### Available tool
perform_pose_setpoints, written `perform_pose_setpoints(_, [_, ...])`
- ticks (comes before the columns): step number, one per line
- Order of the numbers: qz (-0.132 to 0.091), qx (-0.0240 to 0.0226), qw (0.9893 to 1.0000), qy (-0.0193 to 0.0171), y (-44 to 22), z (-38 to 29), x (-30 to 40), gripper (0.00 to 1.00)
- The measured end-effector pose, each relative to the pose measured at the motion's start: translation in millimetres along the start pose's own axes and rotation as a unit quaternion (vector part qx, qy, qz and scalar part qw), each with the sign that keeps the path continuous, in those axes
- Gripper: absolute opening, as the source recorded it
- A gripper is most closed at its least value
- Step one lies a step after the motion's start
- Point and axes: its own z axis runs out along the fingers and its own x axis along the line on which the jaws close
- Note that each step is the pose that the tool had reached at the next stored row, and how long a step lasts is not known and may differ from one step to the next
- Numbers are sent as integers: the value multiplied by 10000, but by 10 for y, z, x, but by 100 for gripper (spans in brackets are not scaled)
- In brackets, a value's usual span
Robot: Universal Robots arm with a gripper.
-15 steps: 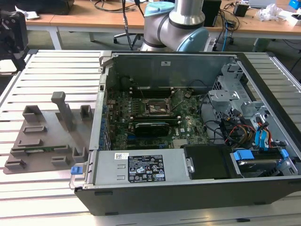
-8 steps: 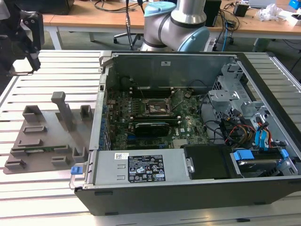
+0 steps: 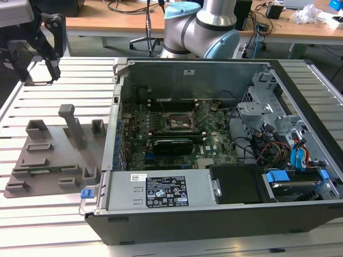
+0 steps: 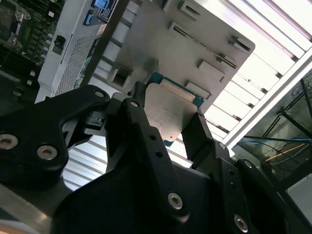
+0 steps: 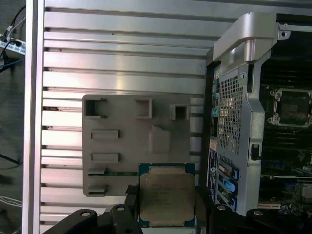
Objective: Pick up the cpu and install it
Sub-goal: 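Pick up the cpu and move it towards the insertion slot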
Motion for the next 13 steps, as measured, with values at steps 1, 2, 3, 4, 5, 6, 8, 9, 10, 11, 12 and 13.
perform_pose_setpoints(1, [0, 1, 10000, 0, 0, 1, -43, 55])
perform_pose_setpoints(2, [0, 1, 10000, 0, 0, 1, -63, 55])
perform_pose_setpoints(3, [0, 2, 10000, 0, 0, 2, -88, 55])
perform_pose_setpoints(4, [0, 3, 10000, 0, 0, 4, -120, 55])
perform_pose_setpoints(5, [0, 4, 10000, 0, -1, 4, -136, 55])
perform_pose_setpoints(6, [0, 6, 10000, 0, -1, 4, -156, 55])
perform_pose_setpoints(8, [0, 6, 10000, 1, -4, 6, -232, 55])
perform_pose_setpoints(9, [0, 7, 10000, 0, -5, 7, -266, 55])
perform_pose_setpoints(10, [0, 7, 10000, 1, -5, 7, -293, 55])
perform_pose_setpoints(11, [0, 7, 10000, 1, -6, 8, -311, 55])
perform_pose_setpoints(12, [0, 7, 10000, 1, -6, 9, -329, 55])
perform_pose_setpoints(13, [0, 7, 10000, 0, -7, 10, -365, 55])
